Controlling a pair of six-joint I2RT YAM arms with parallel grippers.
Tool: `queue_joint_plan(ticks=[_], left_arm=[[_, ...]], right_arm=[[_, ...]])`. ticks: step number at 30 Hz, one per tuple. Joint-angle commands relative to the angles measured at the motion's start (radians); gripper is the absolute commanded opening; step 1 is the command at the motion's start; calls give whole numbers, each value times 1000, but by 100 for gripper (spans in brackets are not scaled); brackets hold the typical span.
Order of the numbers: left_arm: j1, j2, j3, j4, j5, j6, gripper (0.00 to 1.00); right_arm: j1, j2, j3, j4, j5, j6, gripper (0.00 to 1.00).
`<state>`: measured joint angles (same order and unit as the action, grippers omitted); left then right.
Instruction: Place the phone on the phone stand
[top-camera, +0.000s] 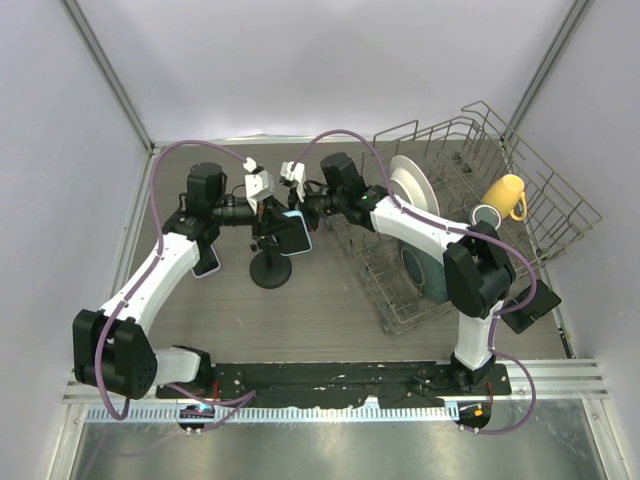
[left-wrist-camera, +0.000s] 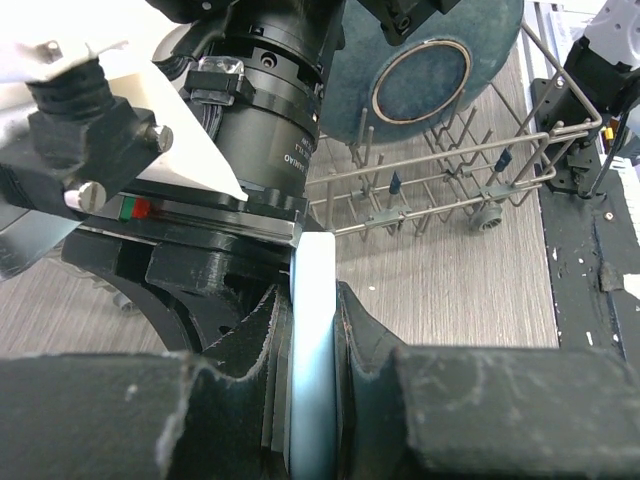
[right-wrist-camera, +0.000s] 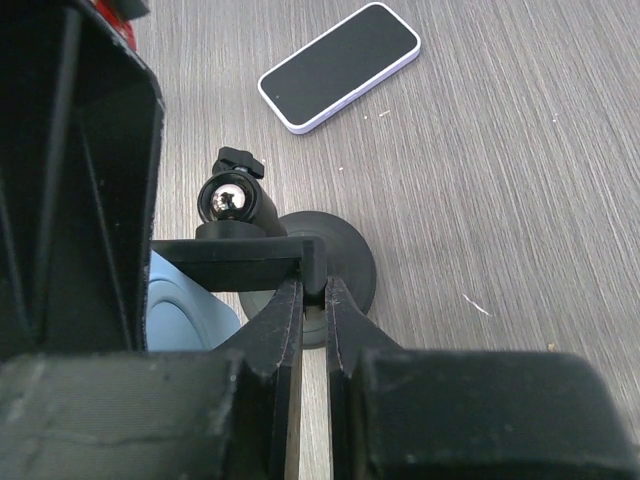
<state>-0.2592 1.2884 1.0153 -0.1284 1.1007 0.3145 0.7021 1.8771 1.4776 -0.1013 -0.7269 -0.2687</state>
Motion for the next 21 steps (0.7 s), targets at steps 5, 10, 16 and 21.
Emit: queue_joint_plan(ticks=[5, 10, 16, 21], left_arm=[[43, 64, 150, -85, 18, 107, 0], [38, -30, 30, -13, -163, -4, 0], [-51, -135, 21, -89, -1099, -348, 0], [-97, -211, -21, -116, -1473, -373, 0]], right_arm=[[-1, 25, 33, -51, -60, -21, 0], [0, 2, -43, 134, 68, 106, 0], [97, -131, -308, 587, 602, 374, 0], [299, -165, -329, 611, 1247, 480, 0]])
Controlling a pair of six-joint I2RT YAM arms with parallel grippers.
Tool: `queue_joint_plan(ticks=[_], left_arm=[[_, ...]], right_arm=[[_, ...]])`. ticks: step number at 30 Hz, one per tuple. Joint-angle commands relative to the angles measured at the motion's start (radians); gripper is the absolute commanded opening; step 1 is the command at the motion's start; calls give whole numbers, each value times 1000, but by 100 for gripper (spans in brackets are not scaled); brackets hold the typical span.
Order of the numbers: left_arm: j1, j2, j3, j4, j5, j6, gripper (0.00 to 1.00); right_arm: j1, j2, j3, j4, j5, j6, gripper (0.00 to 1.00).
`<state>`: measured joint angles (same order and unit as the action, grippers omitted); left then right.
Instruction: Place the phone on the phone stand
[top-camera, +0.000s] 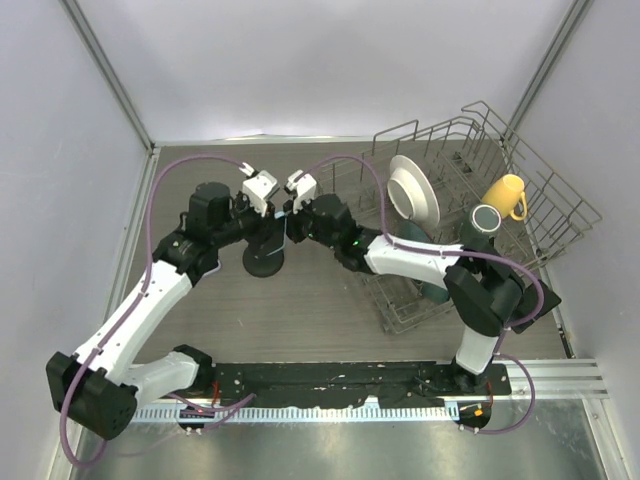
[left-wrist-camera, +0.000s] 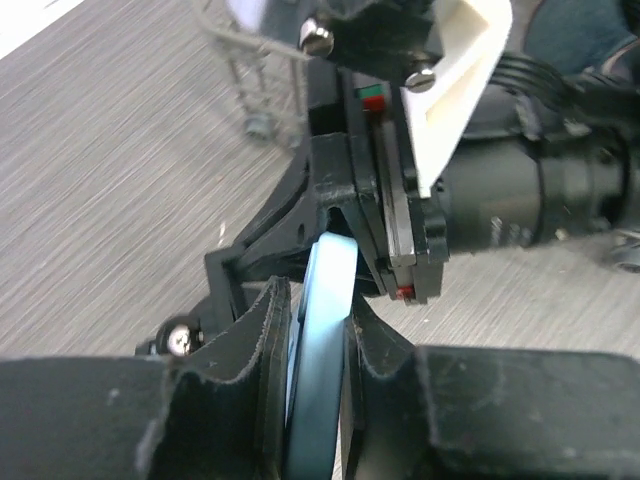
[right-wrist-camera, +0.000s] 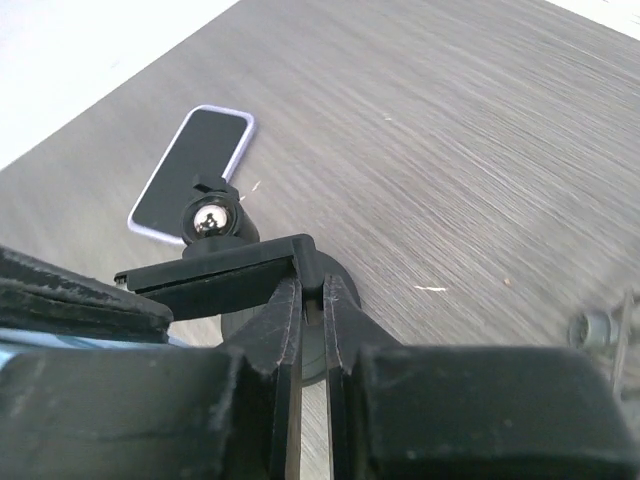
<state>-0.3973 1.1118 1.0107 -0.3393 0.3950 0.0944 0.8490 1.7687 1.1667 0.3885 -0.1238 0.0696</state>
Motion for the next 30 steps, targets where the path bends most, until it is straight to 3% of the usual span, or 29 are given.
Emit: queue_joint_plan(ticks=[1, 4, 7, 9, 14, 17, 20, 22, 23, 30], left_arm=[[41, -47, -52, 120, -778, -154, 0], [46, 0, -66, 154, -850, -174, 0], [89, 0, -111, 219, -804, -240, 0], [173, -30, -156, 320, -649, -333, 0], [189, -26, -179, 313, -547, -320, 0], [189, 6, -161, 286, -504, -237, 0], [189, 45, -165, 284, -360, -99, 0], [187, 77, -141, 244, -274, -6, 0], [187, 80, -139, 240, -250, 14, 0], [189, 77, -210, 345, -249, 100, 0]], right_arm=[[169, -67, -28, 136, 673, 168, 0], [251, -72, -47, 175, 918, 234, 0], [294, -97, -112, 278, 1004, 223, 0], [289, -143, -148, 291, 952, 258, 0], [272, -181, -183, 357, 801, 202, 0], [272, -150, -135, 311, 735, 148, 0], [265, -129, -81, 239, 669, 101, 0], [259, -147, -110, 279, 535, 61, 0], [257, -152, -108, 271, 539, 40, 0], [170, -250, -147, 215, 340, 102, 0]])
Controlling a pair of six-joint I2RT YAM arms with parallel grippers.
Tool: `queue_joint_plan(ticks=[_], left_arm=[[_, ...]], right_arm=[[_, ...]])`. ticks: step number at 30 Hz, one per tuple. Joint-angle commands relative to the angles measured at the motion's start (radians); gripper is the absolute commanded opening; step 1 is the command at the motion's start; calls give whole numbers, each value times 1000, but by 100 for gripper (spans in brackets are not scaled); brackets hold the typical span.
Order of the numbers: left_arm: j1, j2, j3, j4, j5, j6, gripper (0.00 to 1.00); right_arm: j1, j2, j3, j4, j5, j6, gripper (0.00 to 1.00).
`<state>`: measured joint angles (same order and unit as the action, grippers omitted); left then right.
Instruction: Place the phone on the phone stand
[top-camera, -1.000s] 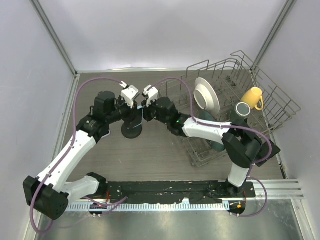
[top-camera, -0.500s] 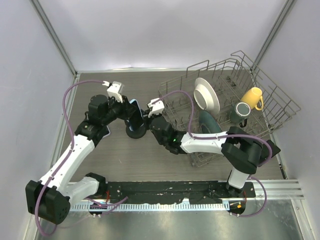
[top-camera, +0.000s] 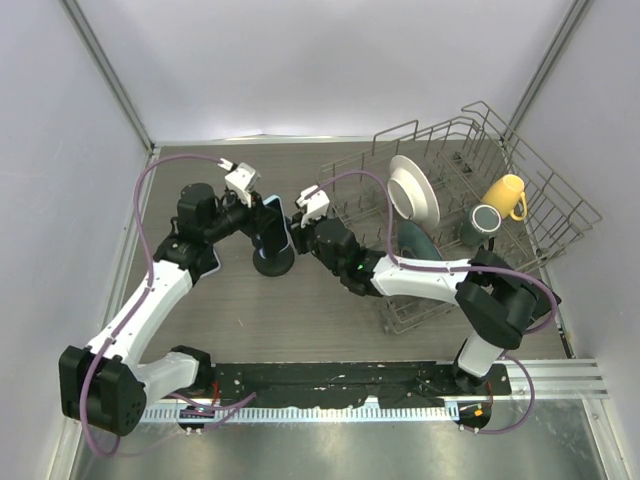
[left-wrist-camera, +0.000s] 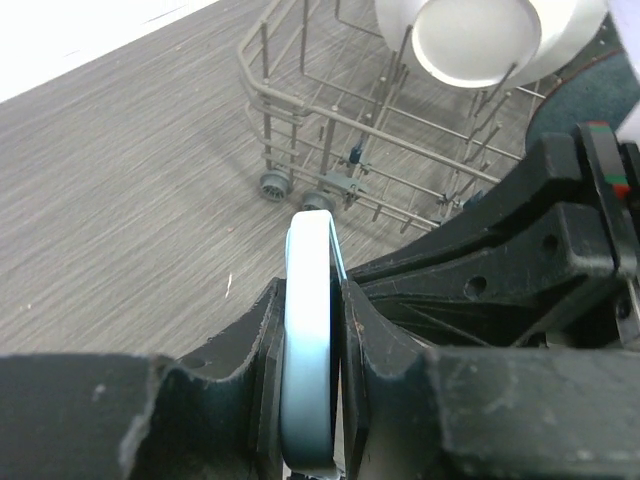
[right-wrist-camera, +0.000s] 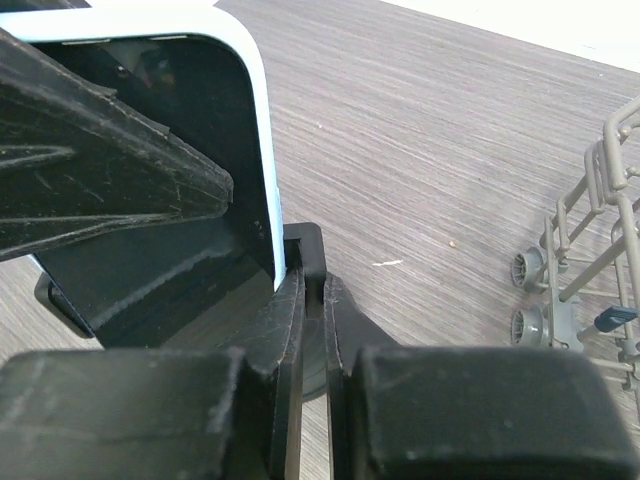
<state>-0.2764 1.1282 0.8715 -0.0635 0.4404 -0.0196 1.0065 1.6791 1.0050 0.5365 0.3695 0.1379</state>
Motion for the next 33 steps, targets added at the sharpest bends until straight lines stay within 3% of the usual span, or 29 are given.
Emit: queue_joint_plan(ticks=[1, 7, 9, 14, 23, 26, 27, 28, 29, 33], left_arm=[[68, 64, -80, 103, -266, 227, 0], [69, 108, -127, 269, -249, 294, 0], [68, 116, -152, 303, -223, 317, 0], [72, 142, -164, 357, -197, 328, 0], [83, 176, -157, 352, -75, 302, 0], [85, 174, -155, 343, -52, 303, 0], [86, 176, -155, 341, -46, 300, 0], [86, 176, -154, 337, -36, 302, 0], [85, 180, -152, 334, -32, 302, 0], [85, 185, -146, 329, -14, 297, 0]], right_arm=[[30, -159, 32, 62, -155, 48, 0], [128, -119, 144, -64, 83, 113, 0], [193, -122, 174, -102, 260, 112, 0], [315, -98, 265, -207, 495, 149, 0], [334, -129, 285, -262, 514, 152, 0], [337, -188, 294, -311, 459, 129, 16], [336, -211, 302, -357, 453, 123, 30], [336, -234, 291, -360, 448, 112, 38], [336, -266, 281, -362, 445, 102, 42], [336, -402, 276, -463, 453, 72, 43]])
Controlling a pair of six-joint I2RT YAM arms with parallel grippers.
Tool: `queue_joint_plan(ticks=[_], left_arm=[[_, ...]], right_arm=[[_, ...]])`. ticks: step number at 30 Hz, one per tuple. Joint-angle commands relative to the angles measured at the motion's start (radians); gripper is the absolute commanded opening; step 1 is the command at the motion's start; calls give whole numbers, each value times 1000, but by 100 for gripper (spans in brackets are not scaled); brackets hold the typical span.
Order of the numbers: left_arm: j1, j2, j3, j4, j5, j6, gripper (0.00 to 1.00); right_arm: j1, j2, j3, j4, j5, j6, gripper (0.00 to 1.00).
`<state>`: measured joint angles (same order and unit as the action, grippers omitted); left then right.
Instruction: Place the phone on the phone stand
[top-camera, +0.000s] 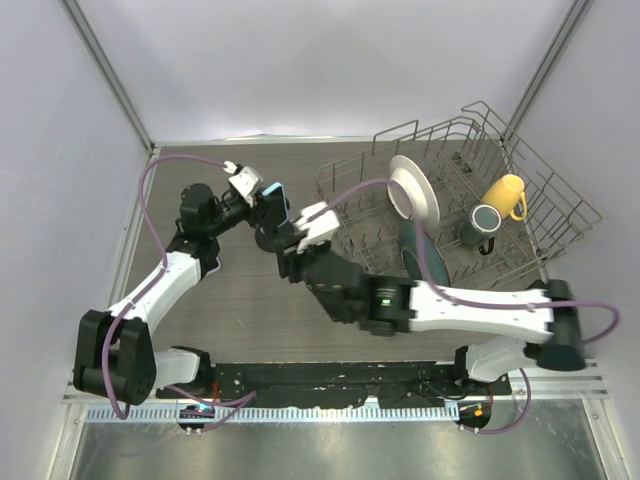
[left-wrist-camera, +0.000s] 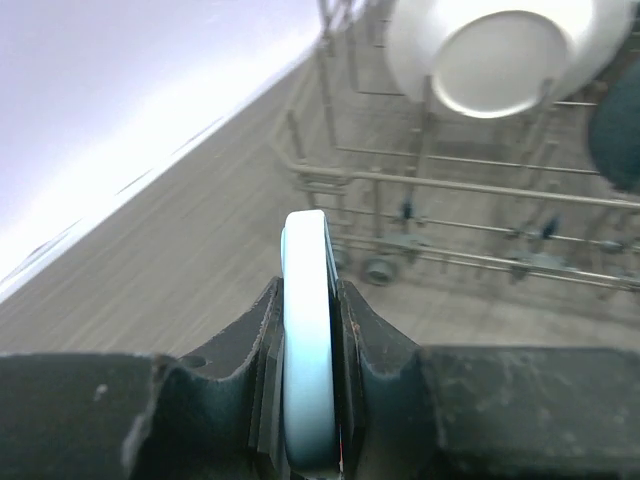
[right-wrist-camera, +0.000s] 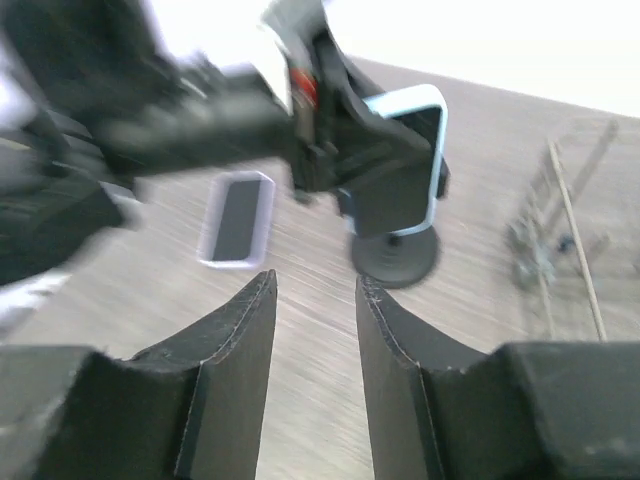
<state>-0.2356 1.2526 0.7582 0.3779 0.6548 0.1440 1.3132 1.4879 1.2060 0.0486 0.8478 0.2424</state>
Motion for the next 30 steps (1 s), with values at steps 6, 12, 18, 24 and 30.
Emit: queue_joint_plan(ticks=[6, 12, 18, 24, 30], left_arm=[[45, 25, -1, -180, -178, 123, 0], [44, -93, 67, -330, -60, 71, 0], [45, -205, 116, -506, 164, 74, 0], [44, -193, 158, -566, 288, 82, 0], [42, -171, 174, -553, 364, 66, 0]], right_arm=[[-124, -362, -34, 22, -269, -116, 43], [-347, -373, -163, 36, -914, -328, 59], [-405, -229, -140, 33, -1227, -373, 77], [-500, -97, -99, 43, -1366, -393, 77], [-529, 8, -72, 123, -1448, -423, 72]])
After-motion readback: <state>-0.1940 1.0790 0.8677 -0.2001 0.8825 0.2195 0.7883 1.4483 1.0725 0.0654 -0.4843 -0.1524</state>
